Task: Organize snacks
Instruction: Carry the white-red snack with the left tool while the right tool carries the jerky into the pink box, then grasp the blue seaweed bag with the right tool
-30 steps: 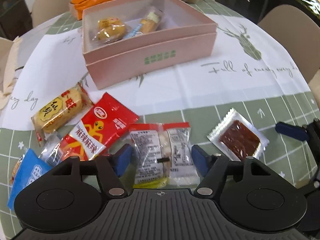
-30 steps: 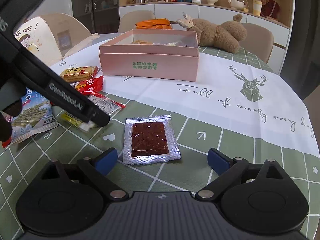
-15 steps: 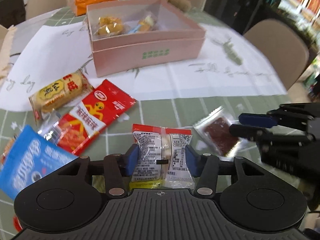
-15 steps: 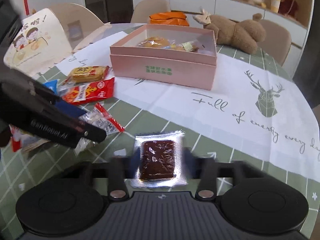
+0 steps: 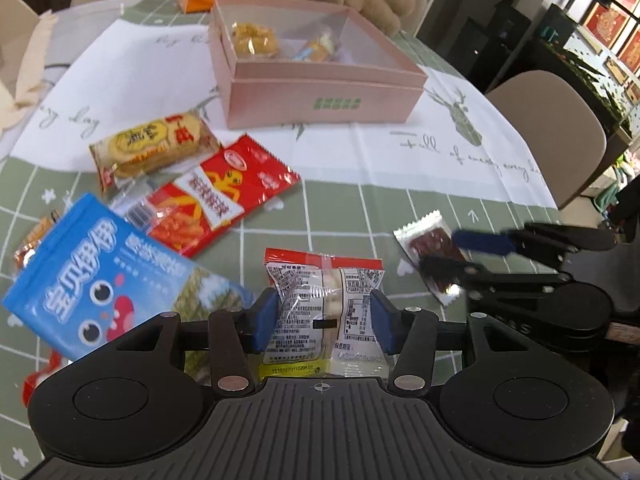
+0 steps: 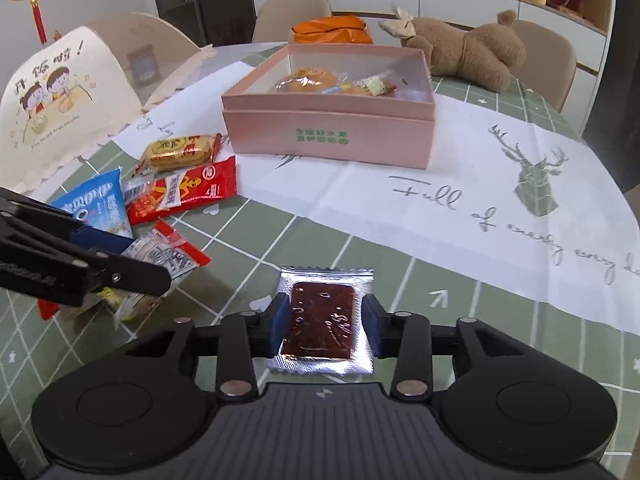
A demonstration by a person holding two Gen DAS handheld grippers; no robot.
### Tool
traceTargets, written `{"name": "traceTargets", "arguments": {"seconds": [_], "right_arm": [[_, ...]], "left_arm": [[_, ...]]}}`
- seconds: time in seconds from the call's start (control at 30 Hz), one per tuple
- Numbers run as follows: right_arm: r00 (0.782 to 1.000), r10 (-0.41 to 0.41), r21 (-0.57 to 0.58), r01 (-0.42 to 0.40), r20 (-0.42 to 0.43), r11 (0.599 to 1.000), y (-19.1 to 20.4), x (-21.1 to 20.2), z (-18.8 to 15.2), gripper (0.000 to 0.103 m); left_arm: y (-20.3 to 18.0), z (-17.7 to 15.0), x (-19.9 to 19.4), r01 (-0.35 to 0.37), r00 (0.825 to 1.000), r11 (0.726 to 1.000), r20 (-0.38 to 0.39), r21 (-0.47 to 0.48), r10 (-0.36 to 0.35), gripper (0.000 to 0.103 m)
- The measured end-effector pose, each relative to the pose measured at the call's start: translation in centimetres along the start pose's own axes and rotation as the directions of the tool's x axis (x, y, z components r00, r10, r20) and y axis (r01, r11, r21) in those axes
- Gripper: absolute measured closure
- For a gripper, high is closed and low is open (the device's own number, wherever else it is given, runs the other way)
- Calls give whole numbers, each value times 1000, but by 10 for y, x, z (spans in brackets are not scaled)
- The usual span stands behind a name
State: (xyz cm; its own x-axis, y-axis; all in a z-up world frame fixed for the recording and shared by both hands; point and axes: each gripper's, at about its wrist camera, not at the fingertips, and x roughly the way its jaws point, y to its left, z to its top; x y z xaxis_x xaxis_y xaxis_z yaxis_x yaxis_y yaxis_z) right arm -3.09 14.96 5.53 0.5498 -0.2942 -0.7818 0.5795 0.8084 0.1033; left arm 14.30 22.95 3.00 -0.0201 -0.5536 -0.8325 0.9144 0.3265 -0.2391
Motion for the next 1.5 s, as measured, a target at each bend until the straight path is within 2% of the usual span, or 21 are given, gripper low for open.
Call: {"name": "traceTargets", "arguments": {"seconds": [0.1, 0.17, 0.27, 0.33, 0.4, 0.47, 0.57, 0.6, 0.63, 0.67, 0.7, 0.73, 0.77, 0.8, 0.9, 0.97, 1.07, 1.13, 1.27, 1.4, 1.5], "right_arm": [[999, -29, -48, 30, 17, 998, 8, 3, -1, 61], [1000, -27, -60, 27, 10, 998, 9, 1, 1, 65], [999, -21, -59, 23, 36, 998, 7, -12, 3, 65], [998, -24, -52, 27, 62, 998, 3, -26, 8, 65], [994, -26, -42, 31, 104, 999, -3, -46, 23, 65], [983, -32, -55, 43, 178, 998, -9, -68, 52, 65], [961, -53, -83, 78, 270, 994, -14, -81, 115, 65], [955, -70, -84, 98, 287, 992, -15, -78, 140, 65], [951, -76, -84, 106, 300, 991, -17, -72, 162, 63], [956, -69, -91, 99, 286, 991, -21, -60, 182, 50], [964, -69, -84, 94, 257, 992, -26, -48, 196, 42], [970, -80, -57, 95, 228, 994, -31, -35, 204, 38], [977, -85, -28, 92, 198, 995, -36, -24, 208, 38], [983, -79, -6, 81, 163, 997, -39, -13, 207, 38], [995, -57, 32, 55, 87, 998, -42, 3, 186, 38], [998, -41, 6, 41, 49, 999, -38, 11, 170, 38], [999, -49, -74, 51, 22, 996, -24, 20, 148, 38], [1000, 6, -80, -5, 6, 997, -17, 24, 141, 36], [990, 134, -85, -137, -39, 987, 11, 38, 130, 31], [978, 201, -112, -206, -54, 972, 47, 67, 131, 30], [974, 226, -135, -228, -31, 964, 77, 89, 137, 30]], "left_arm": [[-1, -4, 3, 11, 1000, 1000, -17, -2, -11, 48], [-2, -5, 3, 18, 1000, 1000, -14, 5, -18, 48], [-1, -3, -6, 46, 999, 999, 21, -1, -46, 48], [1, 9, -22, 102, 993, 995, 66, -20, -100, 48], [4, 35, -42, 174, 976, 984, 140, -23, -170, 48], [5, 75, -67, 215, 946, 977, 245, 14, -211, 48], [11, 152, -84, 231, 904, 972, 363, 33, -227, 46], [17, 180, -79, 230, 901, 973, 376, 6, -215, 45], [24, 203, -68, 220, 908, 975, 371, -28, -195, 45], [30, 220, -51, 202, 922, 977, 347, -61, -169, 47], [35, 233, -28, 182, 942, 981, 300, -73, -152, 47], [38, 241, 5, 156, 966, 986, 218, -64, -138, 47], [43, 241, 31, 142, 978, 988, 162, -62, -130, 49], [49, 236, 48, 147, 980, 986, 143, -77, -135, 49], [72, 211, 59, 272, 952, 948, 192, -165, -240, 49], [84, 196, 50, 286, 947, 940, 203, -184, -248, 49], [99, 171, 17, 176, 969, 969, 203, -175, -140, 49], [112, 145, -10, 103, 980, 975, 186, -198, -66, 49], [139, 93, -41, 37, 993, 965, 121, -261, -5, 49], [151, 50, -64, -76, 993, 950, 59, -302, 98, 49], [156, 21, -73, -96, 994, 924, 18, -370, 110, 49]]}}
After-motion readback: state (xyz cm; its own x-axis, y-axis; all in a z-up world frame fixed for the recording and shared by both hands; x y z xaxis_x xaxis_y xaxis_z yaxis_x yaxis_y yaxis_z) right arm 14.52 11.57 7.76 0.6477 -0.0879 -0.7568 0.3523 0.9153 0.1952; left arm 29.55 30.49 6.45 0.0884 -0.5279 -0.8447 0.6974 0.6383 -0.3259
